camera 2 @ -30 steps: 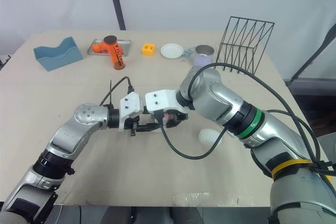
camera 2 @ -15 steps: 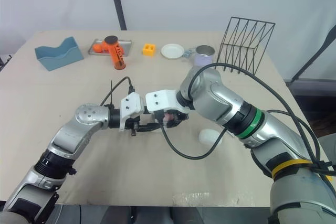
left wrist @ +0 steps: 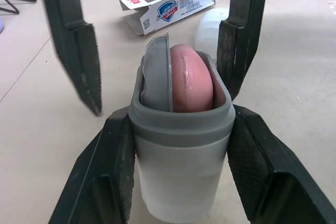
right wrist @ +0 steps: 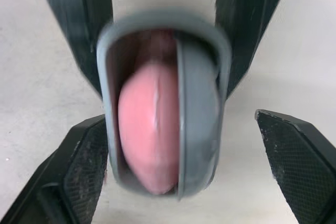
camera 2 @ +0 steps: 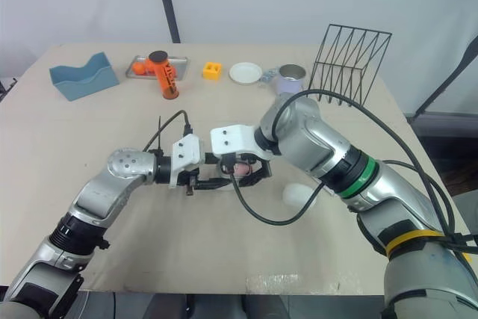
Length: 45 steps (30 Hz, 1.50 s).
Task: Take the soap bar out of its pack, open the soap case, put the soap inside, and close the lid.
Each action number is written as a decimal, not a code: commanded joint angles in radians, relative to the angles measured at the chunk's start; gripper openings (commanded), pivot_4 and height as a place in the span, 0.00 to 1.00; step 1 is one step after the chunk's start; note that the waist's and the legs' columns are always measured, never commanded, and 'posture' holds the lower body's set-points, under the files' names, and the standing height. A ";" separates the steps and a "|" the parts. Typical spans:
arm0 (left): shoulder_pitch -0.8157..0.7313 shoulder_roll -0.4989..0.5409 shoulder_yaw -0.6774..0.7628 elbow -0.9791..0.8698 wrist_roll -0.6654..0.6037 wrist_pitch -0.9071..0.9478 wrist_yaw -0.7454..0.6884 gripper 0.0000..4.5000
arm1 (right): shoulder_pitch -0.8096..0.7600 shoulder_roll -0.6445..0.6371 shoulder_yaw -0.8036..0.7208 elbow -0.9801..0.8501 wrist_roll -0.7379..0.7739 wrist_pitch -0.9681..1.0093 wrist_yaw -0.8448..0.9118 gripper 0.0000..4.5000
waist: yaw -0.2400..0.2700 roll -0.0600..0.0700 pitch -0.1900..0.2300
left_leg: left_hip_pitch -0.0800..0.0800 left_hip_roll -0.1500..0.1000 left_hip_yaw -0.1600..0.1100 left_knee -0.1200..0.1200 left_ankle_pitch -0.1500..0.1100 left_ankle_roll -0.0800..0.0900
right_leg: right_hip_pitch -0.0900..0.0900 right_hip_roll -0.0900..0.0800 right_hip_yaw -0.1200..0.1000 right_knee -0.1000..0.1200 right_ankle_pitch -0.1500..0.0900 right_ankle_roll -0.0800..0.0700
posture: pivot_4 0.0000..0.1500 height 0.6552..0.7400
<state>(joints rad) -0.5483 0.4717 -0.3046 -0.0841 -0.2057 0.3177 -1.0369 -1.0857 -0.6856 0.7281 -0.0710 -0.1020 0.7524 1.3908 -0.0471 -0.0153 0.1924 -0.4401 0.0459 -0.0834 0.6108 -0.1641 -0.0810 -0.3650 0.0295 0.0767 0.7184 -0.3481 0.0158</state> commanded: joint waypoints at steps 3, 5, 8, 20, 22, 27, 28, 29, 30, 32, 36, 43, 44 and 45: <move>0.009 0.037 0.055 0.045 -0.017 -0.062 -0.028 0.43 | 0.057 -0.036 -0.123 -0.059 0.084 0.013 0.030 0.99 | -0.001 0.000 0.000 | 0.000 0.000 0.000 0.000 0.000 0.000 | 0.000 0.000 0.000 0.000 0.000 0.000 | 1.00 1.00; 0.014 0.041 0.077 0.060 -0.039 -0.074 -0.040 0.43 | 0.090 -0.064 -0.161 -0.063 0.106 -0.009 0.036 0.99 | -0.002 0.000 0.000 | 0.001 0.000 0.001 0.000 0.000 0.000 | 0.000 0.000 0.000 0.000 0.000 0.000 | 1.00 1.00; 0.025 0.052 0.104 0.083 -0.059 -0.104 -0.060 0.43 | 0.151 -0.107 -0.235 -0.049 0.151 -0.064 0.039 0.99 | -0.001 0.000 0.000 | 0.001 0.000 0.001 0.000 0.000 0.000 | 0.000 0.000 0.000 0.000 0.000 0.000 | 1.00 1.00; 0.152 0.022 0.237 0.004 -0.244 -0.101 -0.075 0.43 | 0.416 -0.146 -0.592 -0.008 0.413 -0.243 0.028 0.99 | 0.000 0.000 0.000 | 0.001 0.000 0.001 0.000 0.000 0.000 | 0.001 0.000 0.000 0.000 0.000 0.000 | 1.00 1.00; 0.165 0.013 0.251 -0.006 -0.261 -0.102 -0.068 0.43 | 0.467 -0.131 -0.649 -0.005 0.467 -0.270 0.029 0.99 | 0.000 0.000 0.000 | 0.001 0.000 0.001 0.000 0.000 0.000 | 0.002 0.000 0.000 0.000 0.000 0.000 | 1.00 1.00; 0.216 0.007 0.255 -0.036 -0.270 -0.130 -0.075 0.43 | 0.615 -0.119 -0.729 0.023 0.504 -0.474 0.070 0.99 | 0.001 0.000 0.000 | 0.002 0.000 0.001 0.000 0.000 0.000 | 0.002 0.000 0.001 0.000 0.000 0.000 | 1.00 1.00; 0.225 0.006 0.255 -0.041 -0.272 -0.136 -0.080 0.43 | 0.639 -0.109 -0.745 0.030 0.513 -0.509 0.071 0.99 | 0.001 0.000 0.000 | 0.002 0.000 0.001 0.000 0.000 0.000 | 0.003 0.000 0.001 0.000 0.000 0.000 | 1.00 1.00; 0.233 0.008 0.254 -0.045 -0.276 -0.134 -0.085 0.43 | 0.654 -0.100 -0.759 0.032 0.529 -0.510 0.068 0.99 | 0.001 0.000 0.000 | 0.002 0.000 0.001 0.000 0.000 0.000 | 0.003 0.001 0.000 0.000 0.000 0.000 | 1.00 1.00; 0.244 0.013 0.251 -0.049 -0.277 -0.138 -0.096 0.43 | 0.673 -0.094 -0.770 0.038 0.541 -0.524 0.070 0.99 | 0.001 0.000 0.000 | 0.002 0.000 0.001 0.000 0.000 0.001 | 0.003 0.000 0.001 -0.001 0.000 0.000 | 1.00 1.00; 0.266 0.026 0.240 -0.056 -0.271 -0.162 -0.131 0.43 | 0.708 -0.087 -0.779 0.057 0.541 -0.573 0.077 0.99 | 0.000 0.000 0.000 | 0.002 0.000 0.001 0.000 0.000 0.001 | 0.003 0.001 0.001 -0.001 0.000 0.000 | 1.00 1.00; 0.294 0.049 0.231 -0.066 -0.278 -0.179 -0.196 0.43 | 0.748 -0.072 -0.788 0.058 0.548 -0.628 0.068 0.99 | 0.000 0.000 0.000 | 0.007 0.000 0.001 0.000 0.000 0.001 | 0.008 0.001 0.001 -0.001 0.000 0.000 | 1.00 1.00; 0.295 0.070 0.206 -0.017 -0.245 -0.258 -0.296 0.43 | 0.757 -0.083 -0.808 0.037 0.583 -0.614 0.037 0.99 | 0.001 0.000 0.000 | 0.010 0.000 0.002 -0.001 0.000 0.001 | 0.012 0.001 0.003 -0.002 -0.001 0.001 | 1.00 1.00; 0.289 0.066 0.205 -0.010 -0.244 -0.262 -0.297 0.43 | 0.760 -0.087 -0.818 0.036 0.592 -0.608 0.032 0.99 | 0.001 0.000 0.000 | 0.010 0.000 0.002 -0.001 0.000 0.001 | 0.012 0.001 0.003 -0.002 -0.001 0.001 | 1.00 1.00; 0.283 0.064 0.204 -0.005 -0.243 -0.263 -0.296 0.43 | 0.763 -0.092 -0.832 0.035 0.605 -0.595 0.025 0.99 | 0.001 0.000 0.000 | 0.010 0.000 0.002 -0.001 0.000 0.001 | 0.012 0.001 0.003 -0.002 -0.001 0.001 | 1.00 1.00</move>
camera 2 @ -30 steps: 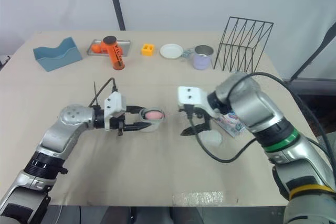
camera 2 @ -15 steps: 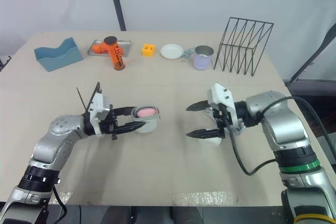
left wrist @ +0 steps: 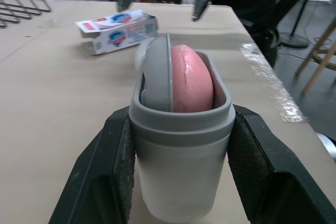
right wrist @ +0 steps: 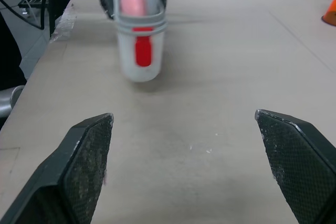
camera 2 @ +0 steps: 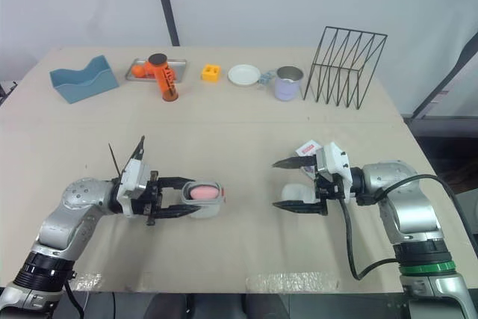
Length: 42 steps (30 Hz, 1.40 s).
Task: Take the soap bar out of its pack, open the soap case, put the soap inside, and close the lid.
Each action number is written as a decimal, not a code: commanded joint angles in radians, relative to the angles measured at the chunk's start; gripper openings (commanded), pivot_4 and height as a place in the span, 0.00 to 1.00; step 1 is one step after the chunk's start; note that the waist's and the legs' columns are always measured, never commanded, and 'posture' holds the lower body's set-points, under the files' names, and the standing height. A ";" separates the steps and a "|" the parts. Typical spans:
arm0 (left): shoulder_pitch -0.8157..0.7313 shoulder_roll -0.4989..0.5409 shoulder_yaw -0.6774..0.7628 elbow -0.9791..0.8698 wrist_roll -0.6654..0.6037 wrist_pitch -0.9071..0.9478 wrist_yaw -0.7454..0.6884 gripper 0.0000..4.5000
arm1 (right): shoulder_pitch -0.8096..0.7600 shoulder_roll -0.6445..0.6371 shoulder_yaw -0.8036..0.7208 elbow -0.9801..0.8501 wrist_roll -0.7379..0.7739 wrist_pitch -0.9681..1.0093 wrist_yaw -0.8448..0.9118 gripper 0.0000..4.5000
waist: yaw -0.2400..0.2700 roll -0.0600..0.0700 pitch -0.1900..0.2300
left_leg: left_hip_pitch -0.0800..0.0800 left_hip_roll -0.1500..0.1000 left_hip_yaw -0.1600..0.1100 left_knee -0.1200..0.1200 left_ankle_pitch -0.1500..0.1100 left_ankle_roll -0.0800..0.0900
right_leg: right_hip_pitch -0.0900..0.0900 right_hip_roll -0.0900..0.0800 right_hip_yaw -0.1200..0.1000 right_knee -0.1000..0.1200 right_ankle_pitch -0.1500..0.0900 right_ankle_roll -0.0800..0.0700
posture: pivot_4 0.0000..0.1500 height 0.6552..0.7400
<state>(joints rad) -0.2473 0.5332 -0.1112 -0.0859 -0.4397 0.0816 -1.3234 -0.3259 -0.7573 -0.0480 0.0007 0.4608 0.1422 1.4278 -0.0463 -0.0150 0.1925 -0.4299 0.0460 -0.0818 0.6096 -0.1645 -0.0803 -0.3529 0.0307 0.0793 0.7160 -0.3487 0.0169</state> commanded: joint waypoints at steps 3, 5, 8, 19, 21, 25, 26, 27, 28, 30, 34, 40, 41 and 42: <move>-0.029 0.002 0.008 0.009 -0.007 -0.033 -0.012 0.43 | 0.024 -0.042 -0.105 -0.028 0.075 0.045 -0.026 0.99 | 0.000 0.000 0.000 | 0.000 0.000 0.000 0.000 0.000 0.000 | 0.000 0.000 0.000 0.000 0.000 0.000 | 1.00 1.00; -0.035 0.004 0.007 0.022 -0.003 -0.043 -0.014 0.43 | 0.060 -0.064 -0.147 -0.031 0.097 0.059 -0.024 0.99 | 0.003 0.000 0.000 | 0.000 0.000 0.000 0.000 0.000 0.000 | 0.000 0.000 0.000 0.000 0.000 0.000 | 1.00 1.00; -0.042 0.007 0.006 0.038 0.005 -0.055 -0.014 0.43 | 0.132 -0.099 -0.223 -0.036 0.123 0.081 -0.032 0.99 | 0.004 0.000 0.000 | 0.000 -0.001 0.000 0.000 0.000 0.001 | 0.000 0.000 0.000 -0.001 0.000 0.001 | 1.00 1.00; -0.036 -0.001 0.009 0.030 0.012 -0.045 0.024 0.43 | 0.354 -0.137 -0.481 0.067 0.086 0.059 -0.175 0.99 | 0.001 0.000 0.000 | 0.001 -0.001 0.001 -0.001 0.000 0.001 | 0.002 0.000 0.002 -0.001 -0.001 0.001 | 1.00 1.00; -0.034 0.001 0.006 0.025 0.009 -0.039 0.023 0.43 | 0.392 -0.146 -0.486 0.063 0.078 0.064 -0.173 0.99 | 0.000 0.000 0.000 | 0.002 -0.001 0.002 -0.001 0.000 0.001 | 0.002 0.000 0.003 -0.001 -0.001 0.001 | 1.00 1.00; -0.036 0.001 0.002 0.020 0.001 -0.026 0.018 0.43 | 0.425 -0.175 -0.476 0.058 0.055 0.095 -0.188 0.99 | -0.002 0.001 0.000 | 0.004 -0.001 0.003 -0.001 0.000 0.001 | 0.002 0.000 0.005 0.000 -0.003 0.005 | 1.00 1.00; -0.037 0.001 0.001 0.018 0.000 -0.022 0.017 0.43 | 0.425 -0.194 -0.464 0.058 0.037 0.102 -0.190 0.99 | -0.002 0.001 0.000 | 0.004 -0.001 0.004 -0.001 0.000 0.001 | 0.003 0.000 0.005 0.000 -0.004 0.007 | 1.00 1.00; -0.041 0.002 -0.001 0.016 -0.002 -0.017 0.014 0.43 | 0.415 -0.229 -0.444 0.053 0.017 0.129 -0.195 0.99 | -0.002 0.001 0.000 | 0.004 -0.001 0.004 -0.001 0.000 0.001 | 0.003 0.000 0.005 0.000 -0.004 0.007 | 1.00 1.00; -0.044 0.003 -0.001 0.012 -0.005 -0.011 0.013 0.43 | 0.404 -0.265 -0.424 0.043 0.006 0.169 -0.194 0.99 | -0.002 0.001 0.000 | 0.004 -0.001 0.004 -0.001 0.000 0.001 | 0.003 0.000 0.005 0.000 -0.004 0.007 | 1.00 1.00; -0.046 0.005 -0.002 0.009 -0.006 -0.004 0.010 0.43 | 0.385 -0.310 -0.399 0.021 0.004 0.228 -0.192 0.99 | -0.001 0.001 0.000 | 0.005 -0.001 0.004 -0.001 0.000 0.001 | 0.004 0.001 0.005 -0.001 -0.004 0.007 | 1.00 1.00; -0.049 0.005 -0.002 0.006 -0.002 0.001 0.008 0.43 | 0.346 -0.400 -0.311 -0.048 -0.052 0.267 -0.182 0.99 | -0.001 0.003 0.000 | 0.006 -0.001 0.006 -0.001 -0.001 0.001 | 0.004 0.000 0.007 -0.001 -0.004 0.007 | 1.00 1.00; -0.053 -0.001 -0.005 -0.009 -0.001 0.013 0.010 0.43 | 0.211 -0.494 -0.163 -0.173 -0.078 0.441 -0.210 0.99 | -0.001 0.003 0.000 | 0.006 -0.001 0.007 -0.001 -0.001 0.002 | 0.004 0.000 0.008 -0.001 -0.004 0.008 | 1.00 1.00; -0.051 -0.002 -0.007 -0.016 -0.003 0.016 0.009 0.43 | 0.187 -0.508 -0.138 -0.194 -0.079 0.478 -0.215 0.99 | -0.001 0.003 0.000 | 0.006 -0.001 0.007 -0.001 -0.001 0.002 | 0.003 0.000 0.008 -0.001 -0.004 0.008 | 1.00 1.00; -0.050 -0.004 -0.008 -0.021 -0.005 0.019 0.010 0.43 | 0.170 -0.518 -0.116 -0.214 -0.080 0.504 -0.216 0.99 | -0.001 0.003 0.000 | 0.006 -0.001 0.007 -0.001 -0.001 0.002 | 0.004 0.000 0.008 -0.001 -0.004 0.008 | 1.00 1.00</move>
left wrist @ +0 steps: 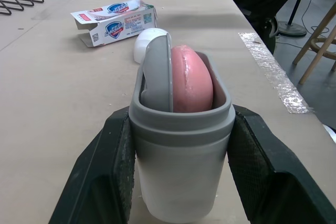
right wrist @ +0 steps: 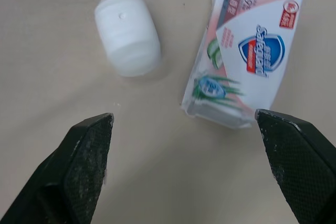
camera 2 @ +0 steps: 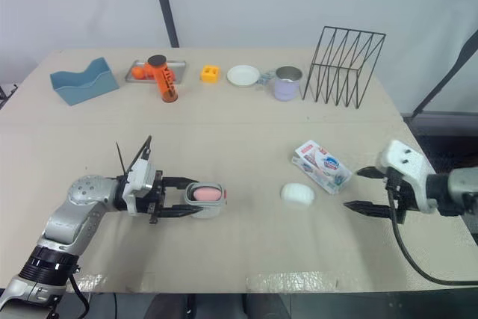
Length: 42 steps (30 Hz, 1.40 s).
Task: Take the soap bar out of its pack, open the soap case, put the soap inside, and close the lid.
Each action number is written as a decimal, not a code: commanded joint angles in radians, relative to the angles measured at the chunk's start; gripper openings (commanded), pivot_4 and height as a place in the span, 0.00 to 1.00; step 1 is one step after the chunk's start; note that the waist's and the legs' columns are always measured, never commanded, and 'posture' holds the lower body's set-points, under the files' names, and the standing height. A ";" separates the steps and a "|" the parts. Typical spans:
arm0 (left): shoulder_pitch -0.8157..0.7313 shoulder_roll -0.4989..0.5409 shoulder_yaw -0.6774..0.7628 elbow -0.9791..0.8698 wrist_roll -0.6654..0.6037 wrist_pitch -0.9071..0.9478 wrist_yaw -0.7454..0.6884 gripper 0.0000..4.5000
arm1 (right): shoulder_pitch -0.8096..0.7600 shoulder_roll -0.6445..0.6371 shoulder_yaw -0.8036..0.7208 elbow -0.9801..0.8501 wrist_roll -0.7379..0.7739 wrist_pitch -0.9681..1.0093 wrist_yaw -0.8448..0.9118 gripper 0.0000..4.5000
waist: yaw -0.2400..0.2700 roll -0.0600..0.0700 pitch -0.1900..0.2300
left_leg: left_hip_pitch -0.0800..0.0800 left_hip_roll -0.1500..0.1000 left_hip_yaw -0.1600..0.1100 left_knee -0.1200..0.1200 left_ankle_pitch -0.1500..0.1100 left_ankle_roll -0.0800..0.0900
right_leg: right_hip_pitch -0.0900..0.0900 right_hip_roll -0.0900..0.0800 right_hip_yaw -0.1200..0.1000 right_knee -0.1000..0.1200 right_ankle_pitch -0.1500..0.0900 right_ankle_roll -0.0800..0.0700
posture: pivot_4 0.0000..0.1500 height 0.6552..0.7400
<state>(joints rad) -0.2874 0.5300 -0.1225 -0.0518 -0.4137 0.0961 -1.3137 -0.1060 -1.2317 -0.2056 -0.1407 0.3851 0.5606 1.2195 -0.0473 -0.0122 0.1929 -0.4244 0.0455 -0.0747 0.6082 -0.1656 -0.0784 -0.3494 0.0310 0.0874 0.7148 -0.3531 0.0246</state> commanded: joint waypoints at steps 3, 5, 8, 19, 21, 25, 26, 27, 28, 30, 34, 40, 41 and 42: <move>-0.006 -0.010 -0.003 -0.064 -0.035 0.012 0.004 0.43 | -0.084 -0.059 0.088 -0.129 0.004 0.152 -0.010 0.99 | 0.000 0.000 0.000 | 0.000 0.000 0.000 0.000 0.000 0.000 | 0.000 -0.001 0.000 0.000 0.000 0.000 | 1.00 1.00; -0.002 -0.014 -0.009 -0.068 -0.035 0.013 0.003 0.43 | -0.099 -0.058 0.113 -0.160 -0.004 0.170 -0.021 0.99 | 0.001 0.000 0.000 | -0.001 0.000 0.000 0.000 0.000 0.000 | 0.000 -0.001 0.000 -0.001 0.000 0.000 | 1.00 1.00; 0.004 -0.019 -0.020 -0.066 -0.029 0.008 0.005 0.43 | -0.123 -0.043 0.146 -0.188 -0.009 0.182 -0.032 0.99 | 0.001 0.000 0.000 | -0.001 0.000 0.000 0.000 0.000 0.000 | 0.000 -0.001 0.000 -0.001 0.000 0.000 | 1.00 1.00; 0.003 -0.031 -0.033 -0.067 -0.022 0.004 0.016 0.43 | -0.205 0.011 0.282 -0.199 -0.058 0.180 -0.058 0.99 | 0.001 0.000 0.000 | -0.001 0.000 0.000 0.000 0.000 0.000 | -0.001 -0.001 0.000 -0.001 0.000 0.000 | 1.00 1.00; 0.002 -0.032 -0.033 -0.067 -0.022 0.004 0.016 0.43 | -0.227 0.024 0.305 -0.188 -0.072 0.181 -0.060 0.99 | 0.001 0.000 0.000 | -0.001 0.000 0.000 0.000 0.000 0.000 | -0.001 -0.001 0.000 -0.001 0.000 0.000 | 1.00 1.00; 0.009 -0.034 -0.039 -0.067 -0.018 -0.001 0.016 0.43 | -0.284 0.066 0.369 -0.154 -0.114 0.184 -0.066 0.99 | 0.000 0.000 0.000 | -0.001 0.000 0.001 0.000 0.000 0.000 | -0.001 -0.001 0.000 0.000 0.000 0.000 | 1.00 1.00; 0.011 -0.035 -0.041 -0.067 -0.016 -0.003 0.016 0.43 | -0.294 0.077 0.383 -0.146 -0.124 0.180 -0.068 0.99 | 0.000 0.000 0.000 | -0.001 0.000 0.001 0.000 0.000 0.000 | -0.001 -0.001 0.000 0.000 0.000 0.000 | 1.00 1.00; 0.014 -0.036 -0.042 -0.069 -0.015 -0.004 0.016 0.43 | -0.302 0.087 0.396 -0.136 -0.133 0.174 -0.068 0.99 | 0.000 0.000 0.000 | -0.001 0.000 0.001 0.000 0.000 0.000 | -0.001 -0.001 0.000 0.000 0.000 0.000 | 1.00 1.00; 0.015 -0.036 -0.043 -0.070 -0.015 -0.004 0.017 0.43 | -0.307 0.096 0.407 -0.128 -0.140 0.169 -0.066 0.99 | 0.000 0.000 0.000 | -0.001 0.000 0.001 0.000 0.000 0.000 | -0.001 -0.001 0.000 0.000 0.000 0.000 | 1.00 1.00; 0.016 -0.036 -0.044 -0.072 -0.015 -0.003 0.019 0.43 | -0.313 0.111 0.424 -0.117 -0.152 0.161 -0.059 0.99 | 0.000 0.000 0.000 | -0.001 0.000 0.001 0.000 0.000 0.000 | -0.002 -0.001 0.000 -0.001 0.000 0.000 | 1.00 1.00; 0.015 -0.037 -0.044 -0.069 -0.016 -0.002 0.021 0.43 | -0.329 0.140 0.453 -0.093 -0.177 0.142 -0.056 0.99 | 0.000 0.000 0.000 | -0.001 0.000 0.001 0.000 0.000 0.000 | -0.002 -0.001 0.000 0.000 0.000 0.000 | 1.00 1.00; 0.013 -0.038 -0.049 -0.070 -0.014 -0.003 0.023 0.43 | -0.348 0.170 0.472 -0.062 -0.209 0.119 -0.058 0.99 | 0.000 0.000 0.000 | -0.001 0.000 0.000 0.000 0.000 0.000 | -0.002 -0.001 0.000 0.000 0.000 0.000 | 1.00 1.00; 0.012 -0.039 -0.050 -0.069 -0.013 -0.003 0.024 0.43 | -0.350 0.173 0.473 -0.060 -0.212 0.117 -0.058 0.99 | 0.000 0.000 0.000 | -0.002 0.000 0.000 0.000 0.000 0.000 | -0.002 -0.001 0.000 0.000 0.000 0.000 | 1.00 1.00; 0.012 -0.039 -0.051 -0.068 -0.013 -0.004 0.024 0.43 | -0.351 0.175 0.474 -0.058 -0.214 0.116 -0.056 0.99 | 0.000 0.000 0.000 | -0.002 0.000 0.001 0.000 0.000 0.000 | -0.002 -0.001 0.000 0.000 0.000 -0.001 | 1.00 1.00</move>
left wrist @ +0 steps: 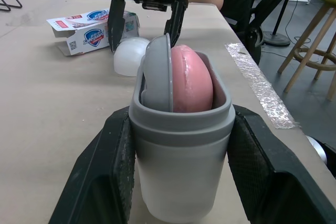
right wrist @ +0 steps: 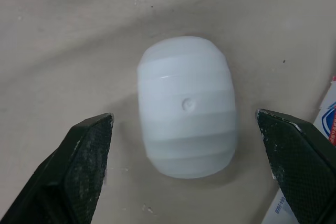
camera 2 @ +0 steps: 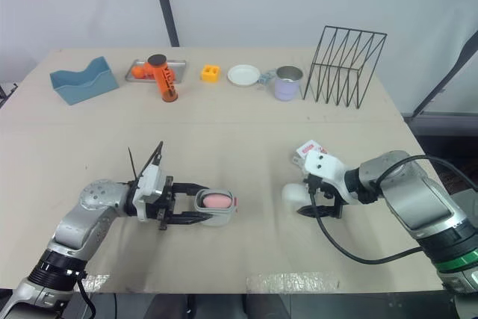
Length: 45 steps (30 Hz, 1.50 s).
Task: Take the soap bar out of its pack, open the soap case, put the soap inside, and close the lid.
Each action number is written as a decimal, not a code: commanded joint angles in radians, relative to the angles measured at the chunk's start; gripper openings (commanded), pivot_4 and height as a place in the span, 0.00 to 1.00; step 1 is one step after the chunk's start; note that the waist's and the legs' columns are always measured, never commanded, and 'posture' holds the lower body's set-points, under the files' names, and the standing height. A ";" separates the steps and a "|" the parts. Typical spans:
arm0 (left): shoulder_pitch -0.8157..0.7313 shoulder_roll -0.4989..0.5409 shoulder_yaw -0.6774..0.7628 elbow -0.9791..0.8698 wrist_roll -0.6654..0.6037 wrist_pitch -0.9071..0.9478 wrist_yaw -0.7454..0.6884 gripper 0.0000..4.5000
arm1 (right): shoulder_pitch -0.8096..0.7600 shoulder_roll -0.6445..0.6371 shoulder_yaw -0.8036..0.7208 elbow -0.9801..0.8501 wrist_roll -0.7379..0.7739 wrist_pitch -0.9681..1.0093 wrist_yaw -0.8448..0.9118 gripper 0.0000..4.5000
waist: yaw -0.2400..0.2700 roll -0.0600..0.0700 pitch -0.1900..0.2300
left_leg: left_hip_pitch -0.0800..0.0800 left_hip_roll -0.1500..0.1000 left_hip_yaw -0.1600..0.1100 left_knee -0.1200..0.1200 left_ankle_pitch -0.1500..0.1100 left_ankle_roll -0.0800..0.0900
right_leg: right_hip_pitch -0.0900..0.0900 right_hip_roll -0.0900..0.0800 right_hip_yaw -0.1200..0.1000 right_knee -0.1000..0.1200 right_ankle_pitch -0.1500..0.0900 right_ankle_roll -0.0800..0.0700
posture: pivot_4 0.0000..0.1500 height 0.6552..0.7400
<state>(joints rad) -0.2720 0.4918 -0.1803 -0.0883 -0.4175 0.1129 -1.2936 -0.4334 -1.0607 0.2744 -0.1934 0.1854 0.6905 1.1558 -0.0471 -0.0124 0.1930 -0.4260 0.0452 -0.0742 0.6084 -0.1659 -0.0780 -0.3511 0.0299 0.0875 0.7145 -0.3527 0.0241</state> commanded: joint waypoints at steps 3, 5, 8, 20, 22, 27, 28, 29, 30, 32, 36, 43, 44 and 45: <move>-0.004 -0.001 0.006 -0.029 -0.007 -0.022 0.004 0.43 | -0.022 0.008 -0.006 -0.004 -0.021 -0.018 0.011 0.99 | 0.000 0.000 0.000 | 0.000 0.000 0.000 0.000 0.000 0.000 | 0.000 0.000 0.000 0.000 0.000 0.000 | 1.00 1.00; -0.002 -0.001 0.006 -0.030 -0.006 -0.022 0.005 0.43 | -0.020 0.007 -0.008 -0.008 -0.024 -0.018 0.014 0.99 | 0.000 0.000 0.000 | 0.000 0.000 0.000 0.000 0.000 0.000 | 0.000 0.000 0.000 0.000 0.000 0.000 | 1.00 1.00; 0.000 -0.001 0.006 -0.030 -0.005 -0.023 0.005 0.43 | -0.019 0.004 -0.011 -0.019 -0.024 -0.015 0.018 0.99 | 0.000 0.000 0.000 | 0.000 0.000 0.000 0.000 0.000 0.000 | 0.000 0.000 0.000 0.000 0.000 0.000 | 1.00 1.00; 0.000 0.001 0.008 -0.023 -0.002 -0.028 0.005 0.43 | -0.042 -0.010 -0.005 -0.078 -0.039 0.025 0.034 0.99 | 0.000 0.000 0.000 | 0.000 0.000 0.000 0.000 0.000 0.000 | 0.000 0.000 0.000 0.000 0.000 0.000 | 1.00 1.00; 0.001 0.001 0.008 -0.022 -0.001 -0.028 0.006 0.43 | -0.056 -0.018 0.004 -0.096 -0.050 0.046 0.037 0.99 | 0.000 0.000 0.000 | 0.000 0.000 0.000 0.000 0.000 0.000 | 0.000 0.000 0.000 0.000 0.000 0.000 | 1.00 1.00; -0.002 -0.001 0.007 -0.018 0.002 -0.029 0.008 0.43 | -0.106 -0.042 0.034 -0.143 -0.077 0.091 0.064 0.99 | 0.000 0.000 0.000 | 0.000 0.000 0.000 0.000 0.000 0.000 | 0.000 0.000 0.000 0.000 0.000 0.000 | 1.00 1.00; -0.004 -0.002 0.006 -0.016 0.003 -0.029 0.009 0.43 | -0.117 -0.049 0.044 -0.152 -0.080 0.097 0.074 0.99 | 0.000 0.000 0.000 | 0.000 0.000 0.000 0.000 0.000 0.000 | 0.000 0.000 0.000 0.000 0.000 0.000 | 1.00 1.00; -0.004 -0.003 0.006 -0.015 0.004 -0.030 0.010 0.43 | -0.124 -0.056 0.055 -0.162 -0.089 0.098 0.083 0.99 | 0.000 0.000 0.000 | 0.000 0.000 0.000 0.000 0.000 0.000 | 0.000 0.000 0.000 0.000 0.000 0.000 | 1.00 1.00; -0.005 -0.004 0.006 -0.013 0.005 -0.030 0.011 0.43 | -0.130 -0.062 0.063 -0.168 -0.097 0.098 0.089 0.99 | 0.000 0.000 0.000 | 0.000 0.000 0.000 0.000 0.000 0.000 | 0.000 0.000 0.000 0.000 0.000 0.000 | 1.00 1.00; -0.006 -0.006 0.006 -0.012 0.007 -0.030 0.011 0.43 | -0.138 -0.063 0.075 -0.175 -0.105 0.104 0.091 0.99 | 0.000 0.000 0.000 | 0.000 0.000 0.000 0.000 0.000 0.000 | -0.001 0.000 0.000 0.000 0.000 0.000 | 1.00 1.00; -0.007 -0.009 0.004 -0.010 0.009 -0.031 0.015 0.43 | -0.143 -0.061 0.097 -0.170 -0.129 0.099 0.094 0.99 | 0.000 0.000 0.000 | 0.000 0.000 0.000 0.000 0.000 0.000 | -0.001 0.000 0.000 0.000 0.000 0.000 | 1.00 1.00; -0.007 -0.012 0.000 -0.011 0.011 -0.031 0.020 0.43 | -0.159 -0.044 0.115 -0.160 -0.145 0.108 0.096 0.99 | 0.000 0.000 0.000 | -0.001 0.000 0.000 0.000 0.000 0.000 | -0.001 0.000 0.000 0.000 0.000 0.000 | 1.00 1.00; -0.006 -0.012 0.000 -0.011 0.011 -0.030 0.020 0.43 | -0.159 -0.043 0.116 -0.158 -0.146 0.107 0.096 0.99 | 0.000 0.000 0.000 | -0.001 0.000 0.000 0.000 0.000 0.000 | -0.001 0.000 0.000 0.000 0.000 0.000 | 1.00 1.00; -0.006 -0.012 -0.001 -0.012 0.011 -0.030 0.021 0.43 | -0.160 -0.041 0.118 -0.155 -0.148 0.105 0.095 0.99 | 0.000 0.000 0.000 | -0.001 0.000 0.000 0.000 0.000 0.000 | -0.001 0.000 0.000 0.000 0.000 0.000 | 1.00 1.00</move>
<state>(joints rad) -0.2721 0.4837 -0.1883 -0.0866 -0.3958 0.1050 -1.2732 -0.5699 -1.1024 0.3945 -0.3406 0.0486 0.7994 1.2448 -0.0470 -0.0123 0.1930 -0.4267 0.0454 -0.0743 0.6083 -0.1659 -0.0779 -0.3522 0.0297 0.0873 0.7144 -0.3528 0.0242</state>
